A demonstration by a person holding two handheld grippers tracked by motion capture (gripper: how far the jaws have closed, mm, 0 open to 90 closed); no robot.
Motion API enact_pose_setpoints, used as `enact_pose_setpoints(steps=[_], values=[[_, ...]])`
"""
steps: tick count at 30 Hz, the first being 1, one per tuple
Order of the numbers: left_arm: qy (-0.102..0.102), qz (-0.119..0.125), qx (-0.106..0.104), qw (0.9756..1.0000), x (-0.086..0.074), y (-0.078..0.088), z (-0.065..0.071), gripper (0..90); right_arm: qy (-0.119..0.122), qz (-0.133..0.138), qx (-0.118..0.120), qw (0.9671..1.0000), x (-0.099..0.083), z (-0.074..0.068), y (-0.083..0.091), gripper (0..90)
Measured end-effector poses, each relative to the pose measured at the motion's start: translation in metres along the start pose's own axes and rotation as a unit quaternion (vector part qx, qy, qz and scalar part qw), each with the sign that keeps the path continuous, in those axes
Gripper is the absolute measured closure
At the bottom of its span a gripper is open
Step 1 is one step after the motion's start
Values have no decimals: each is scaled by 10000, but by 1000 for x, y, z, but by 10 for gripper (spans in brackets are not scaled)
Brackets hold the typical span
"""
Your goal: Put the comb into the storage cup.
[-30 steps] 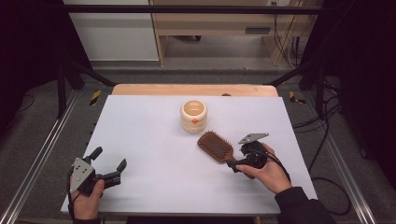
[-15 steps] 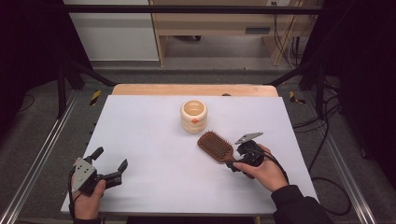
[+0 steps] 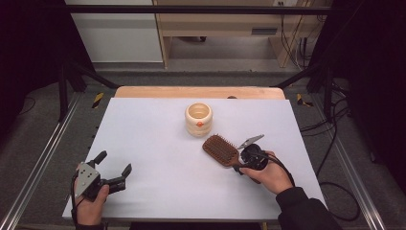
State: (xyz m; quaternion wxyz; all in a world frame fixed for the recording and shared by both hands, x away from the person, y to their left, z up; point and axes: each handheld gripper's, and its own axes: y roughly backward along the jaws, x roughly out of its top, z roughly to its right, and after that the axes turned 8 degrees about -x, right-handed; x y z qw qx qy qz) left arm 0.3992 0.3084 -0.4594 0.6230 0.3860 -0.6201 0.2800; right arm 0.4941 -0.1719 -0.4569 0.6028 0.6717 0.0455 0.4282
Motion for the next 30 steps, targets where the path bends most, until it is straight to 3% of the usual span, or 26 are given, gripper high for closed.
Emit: enact_pose_setpoints(steps=[23, 30], values=[[-13, -8, -10, 10000, 0, 0, 0, 20, 258, -385, -18, 9989, 7, 0, -3, 590], [-16, -12, -10, 10000, 0, 0, 0, 20, 204, -524, -43, 9984, 9, 0, -4, 638]])
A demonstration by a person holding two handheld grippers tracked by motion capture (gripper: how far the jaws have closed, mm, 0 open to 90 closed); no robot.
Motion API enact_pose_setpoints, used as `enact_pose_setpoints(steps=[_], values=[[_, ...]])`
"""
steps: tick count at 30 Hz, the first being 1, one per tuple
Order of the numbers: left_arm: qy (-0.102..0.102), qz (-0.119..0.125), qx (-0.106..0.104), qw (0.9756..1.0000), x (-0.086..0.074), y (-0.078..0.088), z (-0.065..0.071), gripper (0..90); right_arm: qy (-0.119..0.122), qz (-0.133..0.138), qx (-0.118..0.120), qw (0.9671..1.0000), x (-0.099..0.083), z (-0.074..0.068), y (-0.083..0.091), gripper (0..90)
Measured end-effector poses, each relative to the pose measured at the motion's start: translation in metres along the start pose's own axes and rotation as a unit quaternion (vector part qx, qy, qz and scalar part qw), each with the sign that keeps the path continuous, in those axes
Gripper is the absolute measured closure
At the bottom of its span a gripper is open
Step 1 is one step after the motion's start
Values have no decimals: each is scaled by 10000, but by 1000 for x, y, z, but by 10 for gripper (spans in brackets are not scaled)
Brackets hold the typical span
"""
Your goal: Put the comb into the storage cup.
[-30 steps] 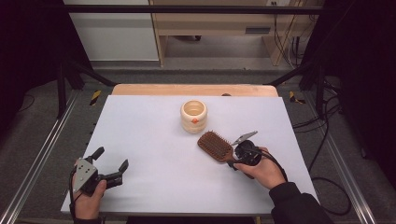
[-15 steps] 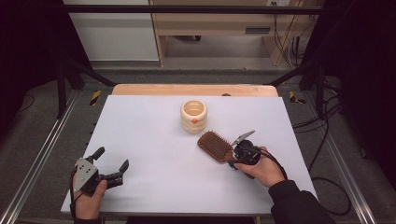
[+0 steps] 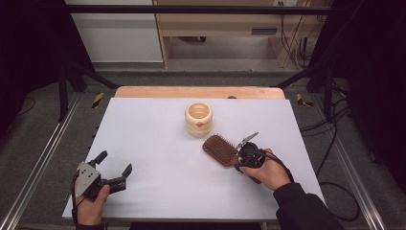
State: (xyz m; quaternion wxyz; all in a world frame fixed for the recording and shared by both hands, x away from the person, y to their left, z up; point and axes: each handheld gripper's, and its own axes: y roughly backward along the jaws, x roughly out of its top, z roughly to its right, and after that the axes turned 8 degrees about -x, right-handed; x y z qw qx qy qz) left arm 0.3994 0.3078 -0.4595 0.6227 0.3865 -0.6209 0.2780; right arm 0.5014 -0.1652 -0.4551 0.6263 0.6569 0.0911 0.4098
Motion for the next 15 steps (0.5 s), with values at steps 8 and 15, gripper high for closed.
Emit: enact_pose_setpoints(steps=[8, 15], values=[[2, -8, -8, 10000, 0, 0, 0, 20, 145, -142, -77, 9998, 4, -4, 0, 696], [-8, -8, -12, 10000, 0, 0, 1, 20, 147, -254, -48, 9996, 7, -4, -1, 711]])
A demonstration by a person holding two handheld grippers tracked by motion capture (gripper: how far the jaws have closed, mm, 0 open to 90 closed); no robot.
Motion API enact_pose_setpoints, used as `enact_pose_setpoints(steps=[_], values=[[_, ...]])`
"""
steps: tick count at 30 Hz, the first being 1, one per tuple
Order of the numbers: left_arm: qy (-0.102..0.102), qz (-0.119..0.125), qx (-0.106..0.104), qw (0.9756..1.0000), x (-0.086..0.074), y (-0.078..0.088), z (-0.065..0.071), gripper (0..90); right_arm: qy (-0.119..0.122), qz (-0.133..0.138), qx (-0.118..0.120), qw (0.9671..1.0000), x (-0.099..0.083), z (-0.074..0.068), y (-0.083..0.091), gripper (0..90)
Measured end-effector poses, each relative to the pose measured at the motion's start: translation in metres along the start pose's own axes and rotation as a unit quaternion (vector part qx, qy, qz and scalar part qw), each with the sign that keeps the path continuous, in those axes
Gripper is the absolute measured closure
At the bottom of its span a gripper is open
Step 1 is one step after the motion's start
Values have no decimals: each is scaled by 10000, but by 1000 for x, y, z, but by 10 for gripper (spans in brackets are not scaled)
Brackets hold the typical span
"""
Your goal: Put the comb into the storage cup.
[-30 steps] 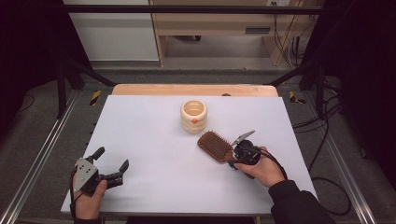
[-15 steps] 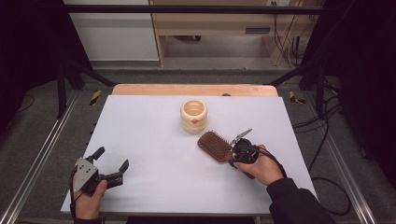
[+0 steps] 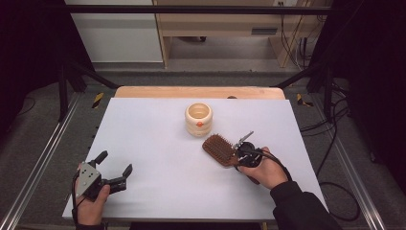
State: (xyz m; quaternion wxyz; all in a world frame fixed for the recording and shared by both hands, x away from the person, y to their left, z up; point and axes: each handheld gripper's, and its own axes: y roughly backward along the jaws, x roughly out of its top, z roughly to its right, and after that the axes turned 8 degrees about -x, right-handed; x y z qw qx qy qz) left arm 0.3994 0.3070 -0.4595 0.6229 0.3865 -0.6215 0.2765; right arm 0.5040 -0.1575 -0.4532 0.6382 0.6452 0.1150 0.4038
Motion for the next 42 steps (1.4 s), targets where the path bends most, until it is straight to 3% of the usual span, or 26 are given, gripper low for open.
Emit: enact_pose_setpoints(steps=[13, 19, 24, 27, 30, 31, 35, 37, 38, 39, 40, 42], values=[[-94, -59, -2, 9999, 0, -2, 1, 20, 46, -125, 159, 9998, 4, 4, -1, 728], [-105, -51, 9, 9999, 0, -1, 1, 20, 119, -39, 33, 9999, 2, 0, 0, 729], [-102, -47, 15, 9999, 0, 0, 0, 20, 142, 197, -29, 9997, -3, 0, 2, 729], [-99, -55, 11, 9999, 0, 0, 1, 20, 12, 586, -37, 9983, -9, 5, 11, 729], [-42, -36, -40, 10000, 0, -1, 3, 20, -29, 984, -79, 9951, -13, 8, 20, 729], [10, -8, -103, 9999, 1, -2, 5, 20, -29, 984, -79, 9951, -13, 8, 20, 729], [-45, -5, -217, 9998, 11, -6, 12, 24, -114, 1477, -223, 9887, -18, 9, 30, 729], [-129, 17, -306, 9994, 22, -9, 18, 24, -205, 1846, -268, 9822, -23, 7, 34, 729], [-156, 19, -368, 9992, 28, -11, 21, 24, -205, 1846, -268, 9822, -23, 7, 34, 729], [-231, 40, -494, 9985, 42, -14, 27, 24, -226, 2125, -315, 9764, -26, 7, 35, 729], [-231, 40, -494, 9985, 42, -14, 27, 24, -226, 2125, -315, 9764, -26, 7, 35, 729], [-331, 56, -612, 9976, 56, -18, 33, 24, -325, 2361, -341, 9706, -28, 8, 36, 729]])
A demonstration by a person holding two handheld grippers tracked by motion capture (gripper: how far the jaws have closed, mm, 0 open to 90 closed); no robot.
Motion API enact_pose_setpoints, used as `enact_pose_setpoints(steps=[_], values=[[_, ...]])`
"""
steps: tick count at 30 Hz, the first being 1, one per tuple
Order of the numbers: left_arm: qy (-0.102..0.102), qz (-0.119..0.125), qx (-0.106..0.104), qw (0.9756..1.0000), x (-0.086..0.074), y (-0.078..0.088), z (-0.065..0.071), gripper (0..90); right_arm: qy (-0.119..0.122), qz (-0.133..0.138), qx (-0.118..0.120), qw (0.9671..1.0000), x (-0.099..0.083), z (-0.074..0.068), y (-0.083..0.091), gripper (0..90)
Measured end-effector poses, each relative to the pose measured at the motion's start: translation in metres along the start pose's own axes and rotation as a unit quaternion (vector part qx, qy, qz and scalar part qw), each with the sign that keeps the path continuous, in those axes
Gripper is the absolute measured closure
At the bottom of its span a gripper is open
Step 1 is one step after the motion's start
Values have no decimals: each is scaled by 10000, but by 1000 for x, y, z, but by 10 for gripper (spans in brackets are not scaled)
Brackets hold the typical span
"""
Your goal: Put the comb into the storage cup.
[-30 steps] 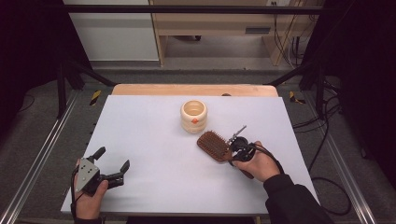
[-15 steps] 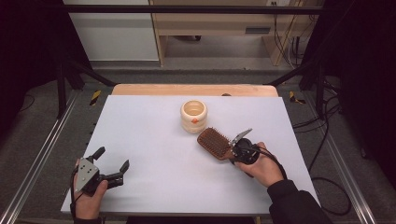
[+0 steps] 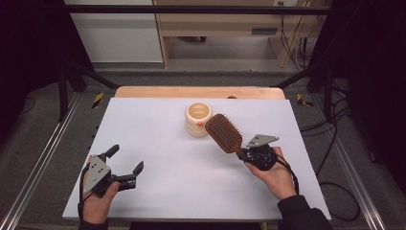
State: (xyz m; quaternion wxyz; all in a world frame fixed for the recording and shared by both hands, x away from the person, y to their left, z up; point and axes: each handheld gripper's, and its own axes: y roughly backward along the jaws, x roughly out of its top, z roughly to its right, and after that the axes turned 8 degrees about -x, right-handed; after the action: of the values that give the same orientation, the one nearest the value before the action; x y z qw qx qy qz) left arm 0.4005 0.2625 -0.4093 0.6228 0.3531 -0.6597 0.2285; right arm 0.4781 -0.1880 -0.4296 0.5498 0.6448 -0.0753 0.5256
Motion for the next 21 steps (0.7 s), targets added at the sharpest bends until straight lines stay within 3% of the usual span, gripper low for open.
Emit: enact_pose_setpoints(steps=[4, 7, 9, 17, 21], values=[[-29, -41, -258, 9997, 27, -19, 5, 23, -199, 479, -16, 9987, 0, 3, 3, 729], [-201, -169, -335, 9991, 35, -37, 9, 24, -370, 859, -31, 9956, 3, 2, 5, 729], [-178, -188, -413, 9988, 36, -49, 11, 26, -428, 1038, -47, 9937, 5, 2, 5, 729], [-1, -103, -686, 9976, 48, -83, 23, 36, -649, 1432, -2, 9876, 5, 1, 0, 729], [109, -28, -690, 9976, 58, -95, 30, 43, -702, 1531, -11, 9857, 5, -3, -2, 729]])
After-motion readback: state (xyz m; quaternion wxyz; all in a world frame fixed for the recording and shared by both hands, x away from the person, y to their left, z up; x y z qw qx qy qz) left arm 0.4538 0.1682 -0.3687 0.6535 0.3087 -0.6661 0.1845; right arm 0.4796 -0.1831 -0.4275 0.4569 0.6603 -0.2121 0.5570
